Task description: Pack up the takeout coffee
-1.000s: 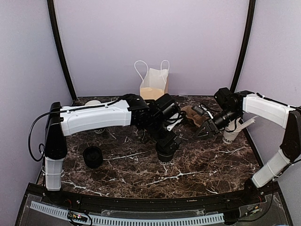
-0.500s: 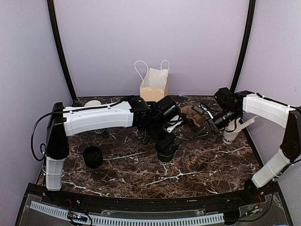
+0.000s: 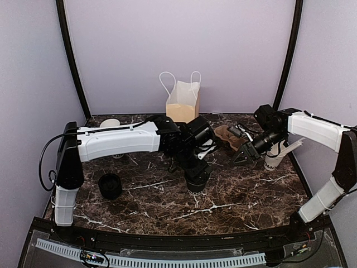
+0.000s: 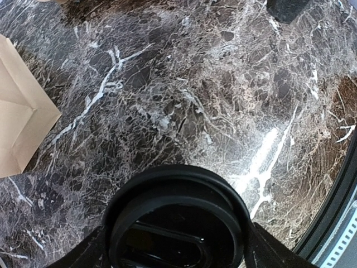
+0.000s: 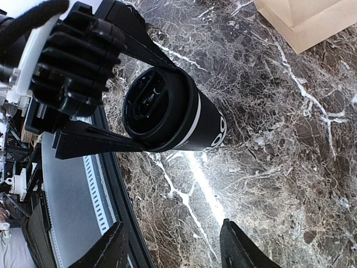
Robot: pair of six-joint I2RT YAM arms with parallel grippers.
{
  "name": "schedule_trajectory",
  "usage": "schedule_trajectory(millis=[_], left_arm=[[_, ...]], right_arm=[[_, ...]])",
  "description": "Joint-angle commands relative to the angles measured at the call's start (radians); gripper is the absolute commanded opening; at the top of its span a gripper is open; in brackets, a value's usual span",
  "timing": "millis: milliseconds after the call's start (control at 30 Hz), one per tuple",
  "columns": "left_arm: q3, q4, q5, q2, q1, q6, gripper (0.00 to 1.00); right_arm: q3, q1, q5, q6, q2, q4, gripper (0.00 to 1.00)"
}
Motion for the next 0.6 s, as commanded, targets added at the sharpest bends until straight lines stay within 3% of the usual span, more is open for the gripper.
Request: schedule_trajectory(millis=[0,333,567], left_arm=[[0.012,-0.080,-0.038,-0.019,-0.006,-0.028,0.82],[-0.157,-0.096,-0.100,-0.165,0.045,-0.078,0.78],[-0.454,-0.036,-0.121,-0.417,0.227,-0.097,0.76]], right_arm=[[-0.011,-0.008,0.000,-0.006,-0.026,0.017,0.57],[-0.013,-0.011,-0.001,-0.004,-0.028,0.018,0.57],[-0.015,-0.012,0.000,-0.004,-0.031,0.023,0.57]])
